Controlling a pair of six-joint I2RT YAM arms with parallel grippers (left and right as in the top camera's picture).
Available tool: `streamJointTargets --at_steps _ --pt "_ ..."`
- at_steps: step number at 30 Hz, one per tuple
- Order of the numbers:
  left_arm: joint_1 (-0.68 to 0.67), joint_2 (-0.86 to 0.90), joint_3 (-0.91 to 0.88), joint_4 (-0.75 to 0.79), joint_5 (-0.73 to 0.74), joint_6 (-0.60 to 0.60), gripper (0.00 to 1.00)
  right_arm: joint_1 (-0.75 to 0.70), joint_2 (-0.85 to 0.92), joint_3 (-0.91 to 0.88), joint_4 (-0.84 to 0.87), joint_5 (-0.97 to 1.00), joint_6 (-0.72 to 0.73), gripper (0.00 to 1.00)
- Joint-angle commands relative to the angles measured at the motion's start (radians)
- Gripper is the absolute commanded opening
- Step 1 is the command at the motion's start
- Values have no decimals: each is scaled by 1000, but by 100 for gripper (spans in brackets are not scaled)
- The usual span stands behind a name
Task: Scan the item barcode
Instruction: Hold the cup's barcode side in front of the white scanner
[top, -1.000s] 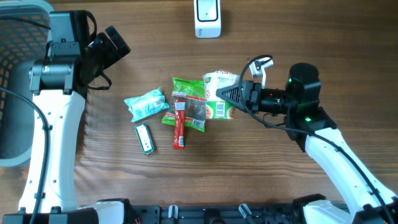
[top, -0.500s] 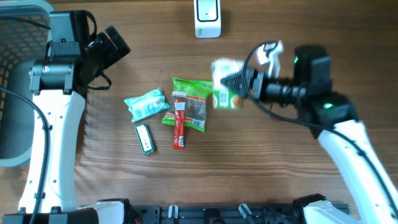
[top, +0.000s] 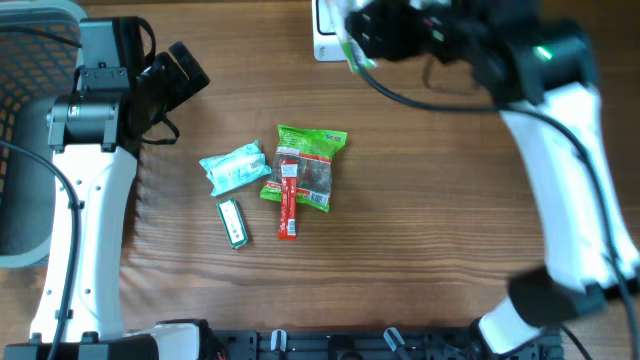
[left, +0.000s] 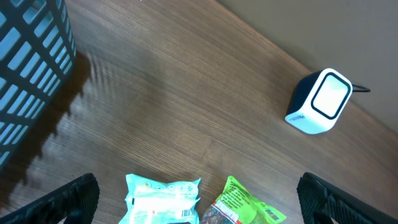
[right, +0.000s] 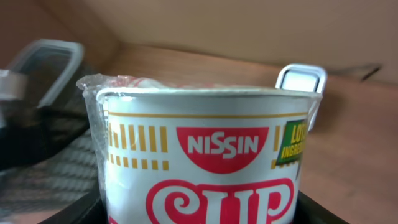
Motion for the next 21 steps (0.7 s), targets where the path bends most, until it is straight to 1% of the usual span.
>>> streamJointTargets --at_steps 1,4,9,12,17,21 --pt "5 -18 16 3 4 19 100 106 135 148 53 328 -205 72" --pt "5 -18 16 3 4 19 100 163 207 148 151 481 -314 72" --pt "5 -18 16 3 4 19 100 207 333 148 277 653 -473 72" --pt "5 -18 16 3 4 19 100 209 396 147 362 712 -598 72" --pt "5 -18 16 3 4 19 100 209 492 146 569 774 -802 63" --pt "5 -18 16 3 4 19 100 209 578 145 750 810 -988 63"
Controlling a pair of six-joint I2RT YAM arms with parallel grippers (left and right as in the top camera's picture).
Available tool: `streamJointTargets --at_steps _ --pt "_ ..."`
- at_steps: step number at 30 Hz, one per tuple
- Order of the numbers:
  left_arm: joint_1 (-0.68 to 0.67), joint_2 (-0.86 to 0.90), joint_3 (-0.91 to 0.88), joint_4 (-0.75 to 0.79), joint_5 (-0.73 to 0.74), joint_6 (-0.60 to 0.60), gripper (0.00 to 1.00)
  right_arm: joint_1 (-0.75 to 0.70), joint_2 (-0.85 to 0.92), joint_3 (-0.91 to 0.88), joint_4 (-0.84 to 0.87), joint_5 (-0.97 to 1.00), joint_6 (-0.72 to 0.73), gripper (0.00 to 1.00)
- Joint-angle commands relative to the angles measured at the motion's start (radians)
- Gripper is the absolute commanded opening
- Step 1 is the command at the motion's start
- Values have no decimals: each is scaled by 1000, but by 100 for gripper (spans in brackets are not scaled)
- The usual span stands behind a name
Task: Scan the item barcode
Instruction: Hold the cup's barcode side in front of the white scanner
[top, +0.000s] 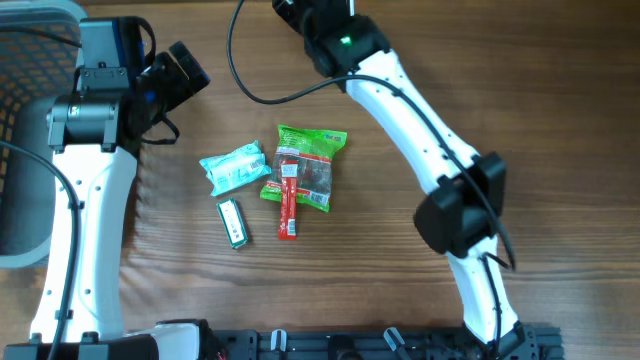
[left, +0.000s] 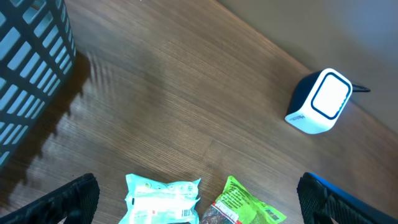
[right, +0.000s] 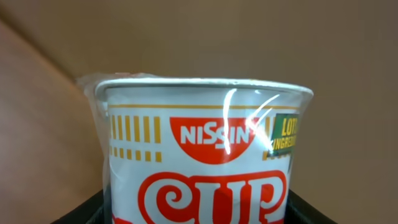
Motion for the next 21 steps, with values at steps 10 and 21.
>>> streamJointTargets --at_steps 10,21 --pt "5 -18 16 2 4 19 100 -23 321 27 465 121 -630 71" --pt "5 -18 16 2 4 19 100 -63 389 27 561 108 -488 71"
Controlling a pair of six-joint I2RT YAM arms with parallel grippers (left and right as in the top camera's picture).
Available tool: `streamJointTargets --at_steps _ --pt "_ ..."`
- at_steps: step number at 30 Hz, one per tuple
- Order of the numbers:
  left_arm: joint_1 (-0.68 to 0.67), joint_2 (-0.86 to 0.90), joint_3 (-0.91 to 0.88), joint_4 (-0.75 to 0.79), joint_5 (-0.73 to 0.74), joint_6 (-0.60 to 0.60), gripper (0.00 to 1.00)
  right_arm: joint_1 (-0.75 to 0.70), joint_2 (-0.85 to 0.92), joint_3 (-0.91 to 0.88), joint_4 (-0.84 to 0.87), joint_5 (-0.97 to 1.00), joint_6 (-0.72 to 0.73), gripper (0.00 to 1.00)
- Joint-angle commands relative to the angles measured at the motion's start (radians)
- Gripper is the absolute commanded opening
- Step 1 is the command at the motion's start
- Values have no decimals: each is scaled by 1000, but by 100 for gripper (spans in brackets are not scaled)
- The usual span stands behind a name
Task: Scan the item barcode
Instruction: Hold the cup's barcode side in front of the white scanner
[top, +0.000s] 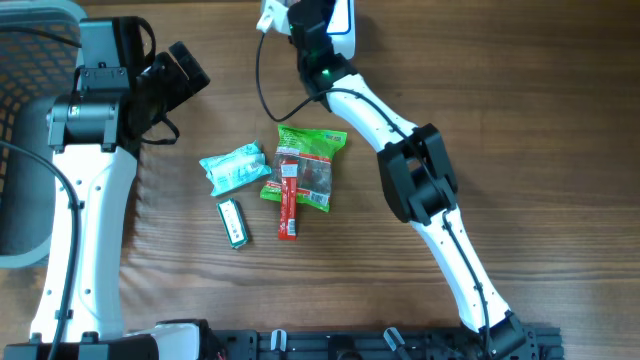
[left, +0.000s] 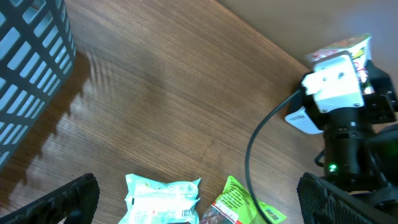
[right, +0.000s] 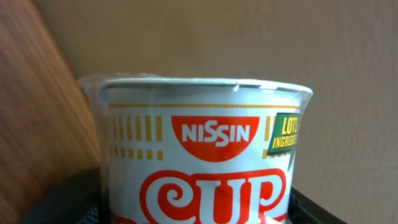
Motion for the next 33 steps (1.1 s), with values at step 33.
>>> streamJointTargets --at_steps 33 --pt "5 -18 16 2 4 19 100 -22 -285 21 -304 88 607 75"
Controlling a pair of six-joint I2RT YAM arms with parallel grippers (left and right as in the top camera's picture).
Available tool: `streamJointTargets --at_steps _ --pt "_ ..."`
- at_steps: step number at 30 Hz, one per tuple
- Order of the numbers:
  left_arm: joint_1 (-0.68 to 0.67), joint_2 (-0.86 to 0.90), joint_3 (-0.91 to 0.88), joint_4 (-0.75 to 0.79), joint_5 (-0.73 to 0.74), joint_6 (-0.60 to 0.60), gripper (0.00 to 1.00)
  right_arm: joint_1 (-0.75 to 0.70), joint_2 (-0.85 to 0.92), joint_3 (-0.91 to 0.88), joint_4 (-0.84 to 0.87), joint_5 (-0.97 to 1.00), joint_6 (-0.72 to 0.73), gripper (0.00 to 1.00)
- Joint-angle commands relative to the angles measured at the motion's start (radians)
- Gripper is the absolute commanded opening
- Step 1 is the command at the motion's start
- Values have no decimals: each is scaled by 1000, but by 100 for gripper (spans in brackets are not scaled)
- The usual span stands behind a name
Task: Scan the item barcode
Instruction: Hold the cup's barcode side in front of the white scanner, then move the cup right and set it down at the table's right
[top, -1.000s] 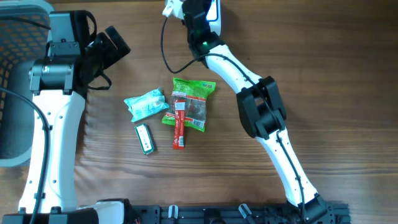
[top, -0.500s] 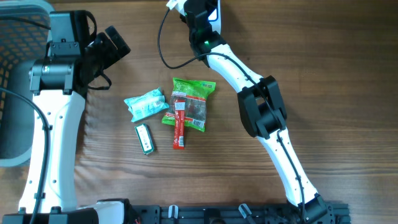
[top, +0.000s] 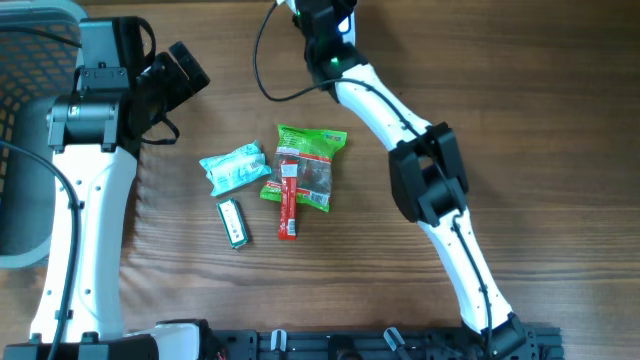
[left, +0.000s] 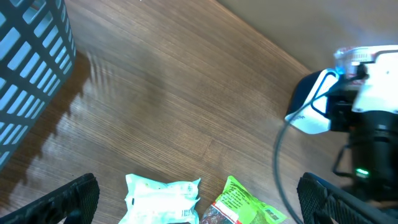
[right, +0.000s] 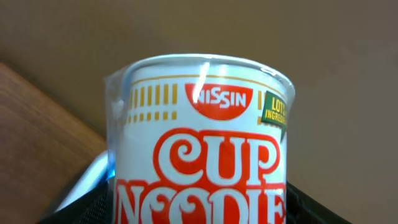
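Observation:
A white and red Nissin Cup Noodles cup (right: 199, 143) fills the right wrist view, with my right gripper (right: 194, 214) shut on it; dark fingers (right: 65, 208) show at the lower corners. A white, blue-lit edge of the barcode scanner (right: 84, 180) shows just behind the cup's lower left. From above, the right gripper (top: 320, 12) is at the table's far edge and covers the scanner. The scanner (left: 308, 112) shows in the left wrist view, with the right arm (left: 376, 106) right beside it. My left gripper (left: 199, 214) hangs open over the table, holding nothing.
A teal packet (top: 235, 167), a green snack bag (top: 312, 160), a red stick pack (top: 288, 200) and a small green pack (top: 232, 222) lie mid-table. A mesh basket (top: 25, 130) stands at the left edge. The left arm (top: 90, 120) stands beside it.
The right gripper with the cup has moved right over the scanner, hiding it from above. More of the cup's label shows, and the scanner's lit edge appears behind it. The left arm is unchanged.
My right gripper held the cup at the far edge, with the scanner showing behind it. Then it was further left along that edge, facing the wall. Then it stood just left of the scanner, and now it covers it. The left arm never moved.

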Motion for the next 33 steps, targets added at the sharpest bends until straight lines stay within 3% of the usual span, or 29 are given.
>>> streamJointTargets --at_steps 1,5,11,15,17,20,22,26,30,33 --pt "5 -18 16 2 4 19 100 -9 -214 23 -152 25 201 77" --pt "5 -18 16 2 4 19 100 -50 -343 23 -449 3 438 78" --pt "5 -18 16 2 4 19 100 -188 -420 23 -829 -174 633 78" --pt "5 -18 16 2 4 19 100 -335 -414 0 -1056 -399 690 88" --pt "5 -18 16 2 4 19 100 -397 -411 -28 -1121 -568 690 100" --pt "5 -18 16 2 4 19 100 -477 -404 -105 -1147 -888 744 99" --pt "5 -18 16 2 4 19 100 -495 -404 -156 -1146 -983 768 100" --pt "5 -18 16 2 4 19 100 -492 -404 -232 -1150 -962 781 100" --pt "5 -18 16 2 4 19 100 -444 -405 -238 -1144 -956 621 100" --pt "5 -18 16 2 4 19 100 -404 -404 -238 -1093 -824 542 100"
